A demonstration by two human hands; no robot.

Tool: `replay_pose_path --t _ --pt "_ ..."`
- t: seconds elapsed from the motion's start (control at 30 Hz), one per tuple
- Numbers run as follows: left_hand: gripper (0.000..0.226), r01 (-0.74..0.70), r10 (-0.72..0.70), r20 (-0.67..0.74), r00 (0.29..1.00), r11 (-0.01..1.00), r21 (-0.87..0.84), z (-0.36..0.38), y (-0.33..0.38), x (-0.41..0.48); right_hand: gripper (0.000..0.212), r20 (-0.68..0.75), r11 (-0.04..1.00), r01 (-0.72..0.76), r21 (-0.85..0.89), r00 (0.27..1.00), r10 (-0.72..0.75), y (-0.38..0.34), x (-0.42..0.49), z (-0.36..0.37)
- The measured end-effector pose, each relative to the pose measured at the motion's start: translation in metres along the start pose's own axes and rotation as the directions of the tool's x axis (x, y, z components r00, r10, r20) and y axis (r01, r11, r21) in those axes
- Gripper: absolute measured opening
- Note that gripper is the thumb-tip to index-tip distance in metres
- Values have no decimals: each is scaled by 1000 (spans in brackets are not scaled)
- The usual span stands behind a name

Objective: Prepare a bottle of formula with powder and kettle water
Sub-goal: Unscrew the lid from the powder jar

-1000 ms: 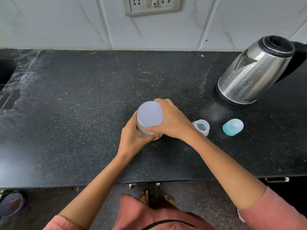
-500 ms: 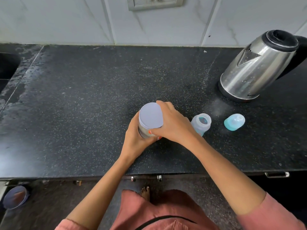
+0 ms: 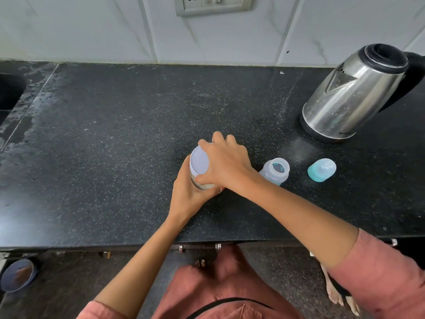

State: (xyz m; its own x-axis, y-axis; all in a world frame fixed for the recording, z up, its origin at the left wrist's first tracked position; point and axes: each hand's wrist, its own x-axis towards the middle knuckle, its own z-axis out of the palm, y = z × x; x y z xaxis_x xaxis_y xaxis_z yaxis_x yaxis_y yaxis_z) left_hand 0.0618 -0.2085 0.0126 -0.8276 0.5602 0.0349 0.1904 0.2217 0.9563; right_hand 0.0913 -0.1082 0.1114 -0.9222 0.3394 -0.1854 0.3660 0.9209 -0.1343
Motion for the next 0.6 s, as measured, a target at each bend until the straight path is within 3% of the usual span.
replay_pose_path --t 0.6 --pt "77 15 -14 -23 1000 998 66 -3 -1 2 62 125 976 219 -1 968 -217 9 8 -11"
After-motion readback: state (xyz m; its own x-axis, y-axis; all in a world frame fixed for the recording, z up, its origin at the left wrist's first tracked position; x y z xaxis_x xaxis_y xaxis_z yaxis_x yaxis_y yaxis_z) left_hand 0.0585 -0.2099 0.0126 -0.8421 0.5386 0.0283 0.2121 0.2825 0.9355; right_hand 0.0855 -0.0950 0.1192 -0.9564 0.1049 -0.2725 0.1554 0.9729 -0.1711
